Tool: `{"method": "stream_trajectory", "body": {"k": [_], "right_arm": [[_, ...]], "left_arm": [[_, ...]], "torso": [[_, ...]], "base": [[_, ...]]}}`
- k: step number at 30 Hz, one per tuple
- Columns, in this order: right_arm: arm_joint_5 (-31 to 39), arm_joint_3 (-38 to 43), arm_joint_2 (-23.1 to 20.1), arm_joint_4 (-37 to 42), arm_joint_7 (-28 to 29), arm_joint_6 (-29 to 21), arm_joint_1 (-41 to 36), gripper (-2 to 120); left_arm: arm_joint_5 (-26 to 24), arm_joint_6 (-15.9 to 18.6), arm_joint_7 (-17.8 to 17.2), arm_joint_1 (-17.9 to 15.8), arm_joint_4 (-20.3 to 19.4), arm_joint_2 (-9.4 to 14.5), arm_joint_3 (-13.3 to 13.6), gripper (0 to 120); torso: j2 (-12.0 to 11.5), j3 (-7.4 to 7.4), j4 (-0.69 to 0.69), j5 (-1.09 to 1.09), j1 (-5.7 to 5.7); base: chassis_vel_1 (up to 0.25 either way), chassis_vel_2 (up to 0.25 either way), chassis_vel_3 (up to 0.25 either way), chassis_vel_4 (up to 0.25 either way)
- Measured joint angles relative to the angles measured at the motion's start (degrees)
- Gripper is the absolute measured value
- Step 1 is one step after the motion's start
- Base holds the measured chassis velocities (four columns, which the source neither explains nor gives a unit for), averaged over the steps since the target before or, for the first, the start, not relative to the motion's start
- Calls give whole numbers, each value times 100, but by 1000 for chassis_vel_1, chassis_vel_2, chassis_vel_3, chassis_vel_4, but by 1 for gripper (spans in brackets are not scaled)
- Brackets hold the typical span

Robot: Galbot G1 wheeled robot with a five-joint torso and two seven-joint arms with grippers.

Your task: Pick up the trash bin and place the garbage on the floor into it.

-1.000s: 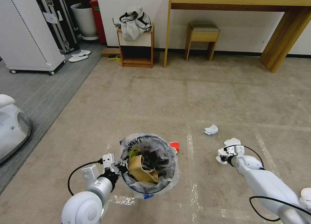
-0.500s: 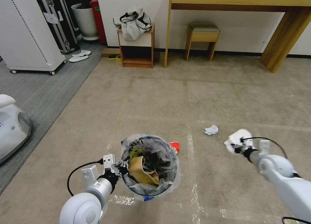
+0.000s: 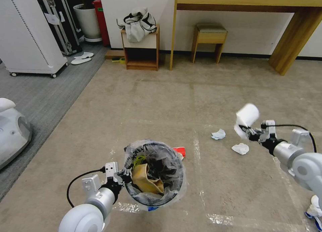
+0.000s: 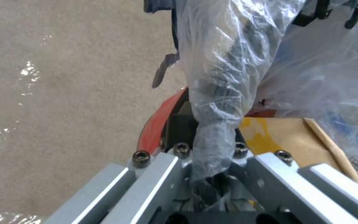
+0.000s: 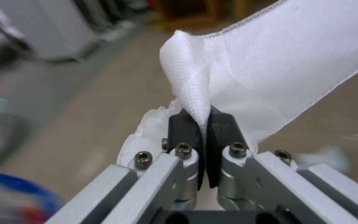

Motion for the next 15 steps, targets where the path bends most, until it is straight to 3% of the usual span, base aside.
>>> {"method": "stream_trajectory", "body": {"k": [4,15], "right_arm": [[720,10,-11,467,-342,-150,19,1],[2129,-80,-151,1445,-601,-415,-59,1]], "left_arm": [[5,-9,38,19,-8,24,-55,1],[30,-34,86,9,-7,7,-62,1]], "torso": [[0,0,-1,0,0],[0,0,-1,-1,0]], "base": [[0,0,0,0],[0,0,0,0]]}}
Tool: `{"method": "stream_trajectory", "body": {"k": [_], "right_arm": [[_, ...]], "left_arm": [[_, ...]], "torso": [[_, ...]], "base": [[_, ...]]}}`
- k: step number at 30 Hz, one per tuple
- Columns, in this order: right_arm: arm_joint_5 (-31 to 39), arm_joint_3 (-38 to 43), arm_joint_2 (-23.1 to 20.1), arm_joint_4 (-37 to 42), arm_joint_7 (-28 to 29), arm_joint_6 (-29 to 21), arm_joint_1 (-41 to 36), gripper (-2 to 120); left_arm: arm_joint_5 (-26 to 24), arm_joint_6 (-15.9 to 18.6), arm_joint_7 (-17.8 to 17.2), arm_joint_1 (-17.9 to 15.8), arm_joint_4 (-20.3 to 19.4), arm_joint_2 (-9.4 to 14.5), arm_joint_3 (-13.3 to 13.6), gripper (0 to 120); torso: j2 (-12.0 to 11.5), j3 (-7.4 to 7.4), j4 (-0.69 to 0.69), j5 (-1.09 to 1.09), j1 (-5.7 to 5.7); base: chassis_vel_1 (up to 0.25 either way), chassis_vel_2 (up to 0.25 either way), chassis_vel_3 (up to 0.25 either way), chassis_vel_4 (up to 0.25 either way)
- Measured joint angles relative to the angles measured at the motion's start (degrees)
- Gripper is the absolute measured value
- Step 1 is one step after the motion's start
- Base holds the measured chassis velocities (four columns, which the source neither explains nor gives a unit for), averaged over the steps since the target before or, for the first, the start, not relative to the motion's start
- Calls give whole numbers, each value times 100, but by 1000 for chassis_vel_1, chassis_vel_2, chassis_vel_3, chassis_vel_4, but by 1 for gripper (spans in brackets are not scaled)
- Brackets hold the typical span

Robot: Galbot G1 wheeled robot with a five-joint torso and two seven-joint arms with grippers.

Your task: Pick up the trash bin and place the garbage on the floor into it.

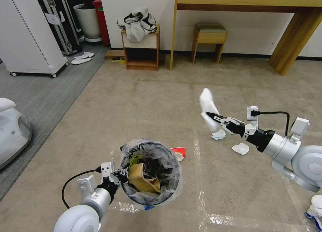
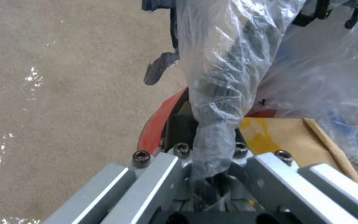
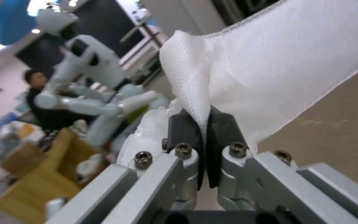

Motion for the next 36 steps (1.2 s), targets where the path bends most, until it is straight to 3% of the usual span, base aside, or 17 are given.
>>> {"method": "stream_trajectory", "body": {"k": [7,14,24,36], "right_arm": [[607,-117,78,461,27,-3,-345,1],[687,-328,188,808,162,-14,-586,1],[12,-881,444,964,205,-77,-1049,1],[-316,-1460,478,897,270,-133,-1047,1]], "left_arm": [[74,-26,66,-15,45,-3,55,1],[80,-39,79,-64,55,-7,53,1],[135,-84,163,-31,12,-57,-7,1],[150,-86,195,-1,-86,-92,-60,1]], "torso": [[0,0,0,1,0],[0,0,0,1,0],[0,0,0,1,0],[0,0,0,1,0]], "base": [[0,0,0,0],[0,0,0,0],[0,0,0,0],[0,0,0,0]]}}
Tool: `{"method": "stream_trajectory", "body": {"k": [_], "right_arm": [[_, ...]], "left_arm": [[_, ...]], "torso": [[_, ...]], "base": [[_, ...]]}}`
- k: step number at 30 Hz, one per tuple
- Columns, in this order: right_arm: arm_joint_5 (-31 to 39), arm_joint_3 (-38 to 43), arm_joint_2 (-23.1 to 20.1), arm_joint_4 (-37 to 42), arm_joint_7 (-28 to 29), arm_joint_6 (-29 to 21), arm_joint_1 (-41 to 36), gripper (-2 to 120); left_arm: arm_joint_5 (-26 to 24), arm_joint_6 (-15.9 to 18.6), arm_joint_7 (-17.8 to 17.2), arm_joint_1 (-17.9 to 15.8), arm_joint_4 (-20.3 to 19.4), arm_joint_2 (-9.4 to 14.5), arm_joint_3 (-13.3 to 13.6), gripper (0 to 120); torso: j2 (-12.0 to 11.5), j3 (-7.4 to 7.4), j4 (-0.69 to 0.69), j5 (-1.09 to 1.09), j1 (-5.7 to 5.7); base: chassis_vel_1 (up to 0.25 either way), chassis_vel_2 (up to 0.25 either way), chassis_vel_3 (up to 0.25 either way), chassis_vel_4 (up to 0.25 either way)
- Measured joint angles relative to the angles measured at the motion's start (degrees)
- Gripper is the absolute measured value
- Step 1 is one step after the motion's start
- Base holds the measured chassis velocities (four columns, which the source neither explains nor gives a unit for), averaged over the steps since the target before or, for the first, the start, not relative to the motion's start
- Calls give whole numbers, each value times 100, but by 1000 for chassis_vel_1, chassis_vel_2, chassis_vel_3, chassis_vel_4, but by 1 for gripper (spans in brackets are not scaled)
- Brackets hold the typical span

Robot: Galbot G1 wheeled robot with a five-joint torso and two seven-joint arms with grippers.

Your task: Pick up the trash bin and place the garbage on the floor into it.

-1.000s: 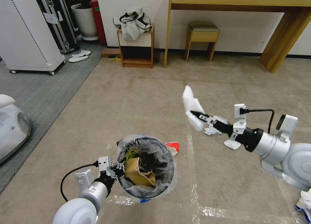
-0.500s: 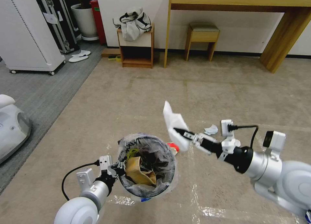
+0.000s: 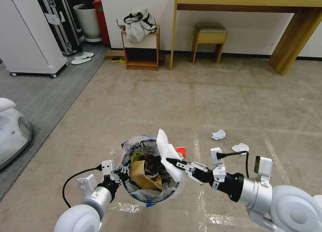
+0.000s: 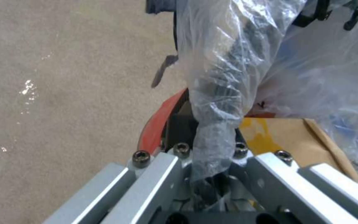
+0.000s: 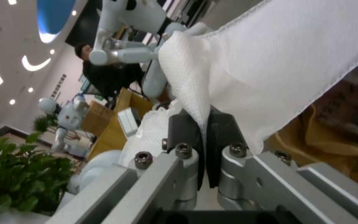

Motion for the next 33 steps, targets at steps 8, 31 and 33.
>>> {"method": "stream_trajectory", "body": {"k": [8,31,33], "right_arm": [[-204,-328,48,-144,11,-17,75,1],[-474,-488,-248,50,-108,-55,3,1],[-492,-477,-269,69,-119,-56,-12,1]], "left_arm": [[31,-16,30,28,-24,-51,-58,1],[8,-62,57,-137,209,-82,-292,1],[15,-62,57,-140,218,-89,-293,1]], "torso": [[0,0,0,0,0],[0,0,0,0,0],[0,0,0,0,0]], "base": [[0,0,0,0],[0,0,0,0],[0,0,0,0]]}}
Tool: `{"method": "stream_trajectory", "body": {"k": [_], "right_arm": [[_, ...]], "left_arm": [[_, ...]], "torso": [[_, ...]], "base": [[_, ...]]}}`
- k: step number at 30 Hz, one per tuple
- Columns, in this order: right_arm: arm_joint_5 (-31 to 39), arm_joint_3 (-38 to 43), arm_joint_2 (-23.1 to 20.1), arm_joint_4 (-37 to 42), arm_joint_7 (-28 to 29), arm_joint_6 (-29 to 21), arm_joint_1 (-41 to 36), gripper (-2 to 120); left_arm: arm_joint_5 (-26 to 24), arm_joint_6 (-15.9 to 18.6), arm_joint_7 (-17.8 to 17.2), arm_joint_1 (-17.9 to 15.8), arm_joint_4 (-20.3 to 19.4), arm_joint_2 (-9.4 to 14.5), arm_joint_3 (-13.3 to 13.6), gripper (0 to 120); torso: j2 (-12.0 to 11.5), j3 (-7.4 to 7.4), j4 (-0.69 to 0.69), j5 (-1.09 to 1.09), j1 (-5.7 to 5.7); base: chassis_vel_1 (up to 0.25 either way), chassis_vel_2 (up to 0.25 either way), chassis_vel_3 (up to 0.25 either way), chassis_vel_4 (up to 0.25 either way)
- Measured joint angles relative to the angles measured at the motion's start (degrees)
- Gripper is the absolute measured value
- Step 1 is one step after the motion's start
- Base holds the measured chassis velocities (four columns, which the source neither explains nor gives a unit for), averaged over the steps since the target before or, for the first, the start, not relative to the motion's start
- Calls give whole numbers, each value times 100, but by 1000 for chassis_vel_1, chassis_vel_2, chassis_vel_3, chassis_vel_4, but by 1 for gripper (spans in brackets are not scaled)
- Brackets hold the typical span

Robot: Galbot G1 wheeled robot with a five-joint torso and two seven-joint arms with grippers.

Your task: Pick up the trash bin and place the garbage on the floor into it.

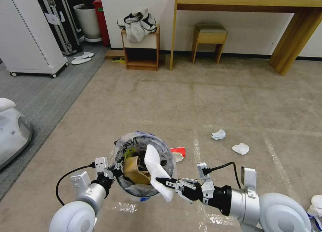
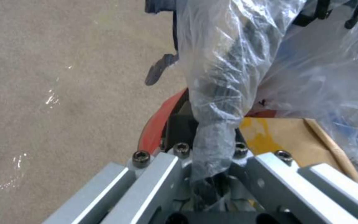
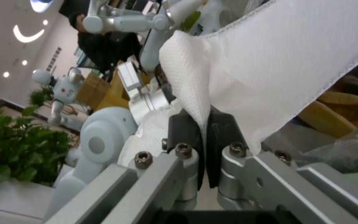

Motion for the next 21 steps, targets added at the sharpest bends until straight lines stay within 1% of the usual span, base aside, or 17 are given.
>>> {"method": "stream_trajectory", "body": {"k": [9,12,15,21], "right_arm": [[-38,75,-94,130,-51,-1,-53,1],[-84,46,-89,115,-62,-2,-67,1],[-140,-36,-41,23,-75,-2,-73,1],[-88,-157,-1,79,-49,-2,9,1]], "left_arm": [[103,-14,16,-17,62,-95,13,1],[119,-17,22,-2,49,-113,25,1],[144,-20,57,67,-56,-130,30,1],[229,-50,109,91,-41,-131,23,1]], "torso": [[0,0,0,0,0],[0,0,0,-1,0],[0,0,0,0,0],[0,0,0,0,0]], "base": [[0,0,0,0],[0,0,0,0],[0,0,0,0],[0,0,0,0]]}}
